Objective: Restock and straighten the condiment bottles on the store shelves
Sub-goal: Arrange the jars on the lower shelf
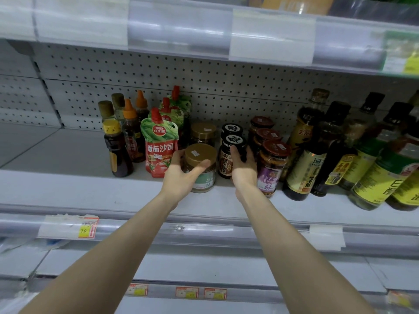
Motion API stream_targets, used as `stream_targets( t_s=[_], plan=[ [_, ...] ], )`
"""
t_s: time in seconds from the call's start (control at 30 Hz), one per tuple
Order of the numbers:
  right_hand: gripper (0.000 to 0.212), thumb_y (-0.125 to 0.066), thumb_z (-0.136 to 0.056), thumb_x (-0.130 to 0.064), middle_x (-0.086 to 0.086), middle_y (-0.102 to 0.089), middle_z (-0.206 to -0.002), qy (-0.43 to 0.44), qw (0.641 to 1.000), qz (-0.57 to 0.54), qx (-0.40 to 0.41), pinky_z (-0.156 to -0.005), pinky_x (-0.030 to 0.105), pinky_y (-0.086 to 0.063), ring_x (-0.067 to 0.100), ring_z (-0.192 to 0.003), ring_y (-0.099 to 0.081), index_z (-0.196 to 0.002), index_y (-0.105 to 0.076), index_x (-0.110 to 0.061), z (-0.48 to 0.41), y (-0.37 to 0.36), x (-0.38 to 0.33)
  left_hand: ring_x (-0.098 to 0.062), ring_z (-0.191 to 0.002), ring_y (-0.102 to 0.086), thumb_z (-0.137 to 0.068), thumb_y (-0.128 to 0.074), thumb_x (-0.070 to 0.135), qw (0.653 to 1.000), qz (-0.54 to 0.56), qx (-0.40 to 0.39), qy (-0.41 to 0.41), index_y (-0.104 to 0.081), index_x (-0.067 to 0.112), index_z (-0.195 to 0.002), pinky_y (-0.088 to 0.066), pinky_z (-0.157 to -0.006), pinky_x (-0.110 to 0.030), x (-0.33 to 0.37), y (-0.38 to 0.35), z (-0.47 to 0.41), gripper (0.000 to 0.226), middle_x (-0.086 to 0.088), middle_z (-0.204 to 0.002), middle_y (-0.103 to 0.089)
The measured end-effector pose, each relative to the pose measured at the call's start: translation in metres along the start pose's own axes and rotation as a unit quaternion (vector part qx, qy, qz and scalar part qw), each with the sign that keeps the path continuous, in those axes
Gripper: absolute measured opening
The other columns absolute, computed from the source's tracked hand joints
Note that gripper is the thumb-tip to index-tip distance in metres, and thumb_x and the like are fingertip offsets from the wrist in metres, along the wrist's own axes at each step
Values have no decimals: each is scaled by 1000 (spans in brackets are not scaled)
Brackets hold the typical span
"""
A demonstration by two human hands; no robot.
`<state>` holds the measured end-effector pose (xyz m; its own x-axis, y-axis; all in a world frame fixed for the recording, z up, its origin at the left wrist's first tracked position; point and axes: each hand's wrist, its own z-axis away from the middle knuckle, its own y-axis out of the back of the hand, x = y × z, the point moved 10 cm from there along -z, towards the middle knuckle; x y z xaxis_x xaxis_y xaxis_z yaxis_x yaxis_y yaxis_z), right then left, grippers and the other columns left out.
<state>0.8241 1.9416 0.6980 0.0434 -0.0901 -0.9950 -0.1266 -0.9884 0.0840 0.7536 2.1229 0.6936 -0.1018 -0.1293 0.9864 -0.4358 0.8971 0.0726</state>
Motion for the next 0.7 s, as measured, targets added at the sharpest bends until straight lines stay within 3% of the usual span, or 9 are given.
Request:
stream_targets(
  t_s=[0.07,0.17,0.27,0.33,0.43,0.5,0.57,0.7],
  plan=[
    [60,-54,-97,-40,2,-38,-152,-13,1000,-4,3,-108,31,-31,25,-138,-36,-150,-32,-23,11,2,3,-14,-108,-55,-83,-73,33,1000,-6,0,1,-44,22,-131,-41,-80,-17,0,1,-1,57,3,-119,-59],
    [48,-52,-97,-39,4,-53,-137,-35,999,2,-8,-97,27,-33,24,-121,-48,-140,-46,-18,35,6,8,-15,-110,-54,-86,-70,33,1000,-18,-9,-4,-41,19,-137,-42,-86,-23,1,-1,1,60,2,-119,-58],
    [19,-45,-100,-37,-5,-60,-106,-50,996,-1,-72,-98,37,-43,17,-102,-52,-107,-58,-25,55,-7,16,-14,-111,-54,-90,-65,28,999,-28,-31,-15,-41,17,-138,-43,-86,-21,2,-4,5,54,3,-118,-58],
    [21,-42,-100,-41,-14,-59,-96,-54,992,-9,-113,-103,44,-44,12,-98,-54,-88,-56,-32,62,-20,19,-13,-113,-56,-92,-63,27,999,-27,-37,-22,-43,17,-136,-46,-90,-21,1,-3,8,50,4,-121,-59],
    [29,-43,-89,-60,-8,-64,-114,-61,988,-23,-139,-107,46,-41,14,-111,-56,-98,-60,-38,67,-30,23,-11,-116,-58,-92,-62,30,999,-19,-41,-26,-48,15,-134,-48,-98,-26,0,-4,19,46,3,-124,-62],
    [56,-43,-70,-73,-2,-62,-127,-77,986,-31,-143,-109,45,-40,17,-119,-56,-108,-63,-37,63,-32,29,-7,-109,-59,-93,-60,30,999,-24,-27,-32,-52,17,-126,-47,-89,-14,0,0,29,36,8,-117,-63],
    [66,-41,-70,-73,-1,-61,-130,-89,984,-28,-150,-110,45,-39,18,-121,-55,-117,-62,-32,60,-31,32,-3,-99,-57,-94,-58,31,998,-52,-6,-39,-52,19,-120,-45,-78,-7,2,6,37,29,9,-110,-61],
    [35,-41,-87,-59,1,-61,-118,-39,992,-30,-115,-104,47,-44,18,-112,-58,-98,-60,-32,67,-24,21,2,-91,-56,-98,-51,32,998,-63,-19,-13,-53,16,-117,-44,-68,-5,4,10,32,25,7,-106,-61]
  ],
)
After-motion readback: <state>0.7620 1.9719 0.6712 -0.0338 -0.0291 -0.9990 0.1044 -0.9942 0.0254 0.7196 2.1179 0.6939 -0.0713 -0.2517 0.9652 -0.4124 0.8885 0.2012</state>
